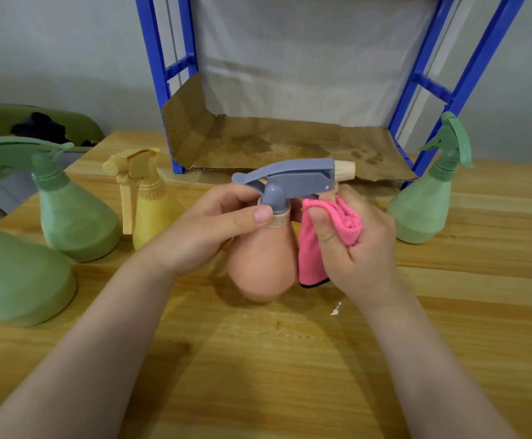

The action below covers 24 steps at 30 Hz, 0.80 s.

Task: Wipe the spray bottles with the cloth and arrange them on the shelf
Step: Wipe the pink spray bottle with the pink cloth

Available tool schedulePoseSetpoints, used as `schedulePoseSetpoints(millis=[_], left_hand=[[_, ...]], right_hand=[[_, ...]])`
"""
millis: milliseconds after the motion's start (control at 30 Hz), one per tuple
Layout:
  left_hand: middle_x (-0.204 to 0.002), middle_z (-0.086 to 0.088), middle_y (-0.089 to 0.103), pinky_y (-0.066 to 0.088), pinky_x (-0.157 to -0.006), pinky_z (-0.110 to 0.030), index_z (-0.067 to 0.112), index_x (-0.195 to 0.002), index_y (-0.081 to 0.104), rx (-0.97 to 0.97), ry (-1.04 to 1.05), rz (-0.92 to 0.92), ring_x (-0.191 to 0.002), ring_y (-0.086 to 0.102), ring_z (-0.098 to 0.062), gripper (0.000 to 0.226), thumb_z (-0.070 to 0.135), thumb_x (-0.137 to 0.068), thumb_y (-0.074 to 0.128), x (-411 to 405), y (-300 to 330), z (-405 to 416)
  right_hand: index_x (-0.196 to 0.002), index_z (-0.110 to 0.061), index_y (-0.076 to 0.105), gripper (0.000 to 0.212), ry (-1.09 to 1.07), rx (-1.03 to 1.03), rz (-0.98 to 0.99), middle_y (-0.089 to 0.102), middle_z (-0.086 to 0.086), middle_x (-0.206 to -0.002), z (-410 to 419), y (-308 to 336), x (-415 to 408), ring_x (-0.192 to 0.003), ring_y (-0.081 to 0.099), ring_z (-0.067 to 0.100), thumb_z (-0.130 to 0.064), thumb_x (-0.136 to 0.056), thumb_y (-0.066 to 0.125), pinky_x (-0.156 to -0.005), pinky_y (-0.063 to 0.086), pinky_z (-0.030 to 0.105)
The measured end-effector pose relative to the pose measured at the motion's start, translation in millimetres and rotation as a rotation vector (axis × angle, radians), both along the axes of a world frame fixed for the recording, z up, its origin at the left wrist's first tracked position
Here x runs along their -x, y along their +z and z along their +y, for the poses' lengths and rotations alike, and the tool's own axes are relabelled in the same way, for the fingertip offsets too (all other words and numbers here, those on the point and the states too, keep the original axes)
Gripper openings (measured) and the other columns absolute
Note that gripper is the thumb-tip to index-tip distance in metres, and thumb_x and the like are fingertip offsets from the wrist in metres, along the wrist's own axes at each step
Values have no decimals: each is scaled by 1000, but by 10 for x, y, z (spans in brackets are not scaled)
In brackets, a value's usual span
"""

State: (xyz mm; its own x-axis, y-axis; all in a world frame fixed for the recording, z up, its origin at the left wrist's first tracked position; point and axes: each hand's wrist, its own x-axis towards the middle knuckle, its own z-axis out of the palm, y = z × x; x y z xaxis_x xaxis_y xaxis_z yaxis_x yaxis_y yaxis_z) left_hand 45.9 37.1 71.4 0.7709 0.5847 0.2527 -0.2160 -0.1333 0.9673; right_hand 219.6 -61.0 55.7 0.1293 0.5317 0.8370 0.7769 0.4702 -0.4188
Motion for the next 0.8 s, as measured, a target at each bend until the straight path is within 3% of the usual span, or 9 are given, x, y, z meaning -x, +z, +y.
schedulePoseSetpoints(millis=[67, 167, 233, 333, 533, 700, 800], left_hand=[[-86, 4, 73, 51, -74, -25, 19, -88, 78, 50, -95, -41, -81, 68, -13, 37, 53, -72, 76, 45, 22, 14], [-102, 1, 75, 53, -85, -29, 17, -105, 75, 148, -307, -105, -96, 70, -15, 33, 41, -82, 69, 102, 52, 13], [-105, 3, 73, 53, -85, -26, 18, -110, 73, 193, -407, -106, -98, 69, -12, 31, 34, -84, 71, 120, 51, 7], [-110, -2, 71, 52, -89, -28, 12, -116, 68, 142, -479, -110, -103, 68, -17, 33, 29, -88, 67, 111, 36, 11], [-103, -1, 70, 51, -85, -27, 12, -111, 67, 95, -345, -136, -96, 66, -16, 39, 40, -84, 72, 29, 23, -25], [-100, -1, 71, 49, -88, -30, 17, -108, 69, 33, -159, -243, -99, 64, -20, 39, 44, -80, 74, -14, 51, -33], [-99, 2, 71, 51, -90, -36, 21, -106, 70, 8, -38, -321, -97, 67, -22, 34, 41, -79, 76, -41, 53, -36]], right_hand=[[-83, -10, 60, 47, 97, -22, 78, 55, -7, -70, -15, 11, 18, -63, 52, 4, -49, -101, 41, -59, 43, 20], [-86, -27, 55, 32, 224, -17, 147, 48, -18, -72, -29, 32, 68, -66, 51, -4, -52, -100, 41, -61, 42, 17], [-93, -28, 59, 32, 275, 11, 187, 57, -22, -76, -23, 3, 107, -68, 61, 6, -55, -99, 43, -60, 51, 30], [-97, -23, 61, 37, 300, 71, 250, 64, -8, -77, -2, -37, 125, -66, 66, 24, -57, -98, 46, -57, 52, 47], [-91, -33, 53, 30, 200, 136, 199, 60, -25, -84, 18, 22, 53, -76, 62, 4, -60, -97, 41, -68, 49, 25], [-103, -33, 48, 24, 83, 168, 183, 59, -32, -89, 37, 46, -71, -79, 59, -6, -55, -97, 42, -67, 42, 9], [-105, -33, 47, 18, 29, 115, 289, 58, -35, -89, 51, 58, -121, -78, 57, -8, -48, -95, 42, -69, 43, 12]])
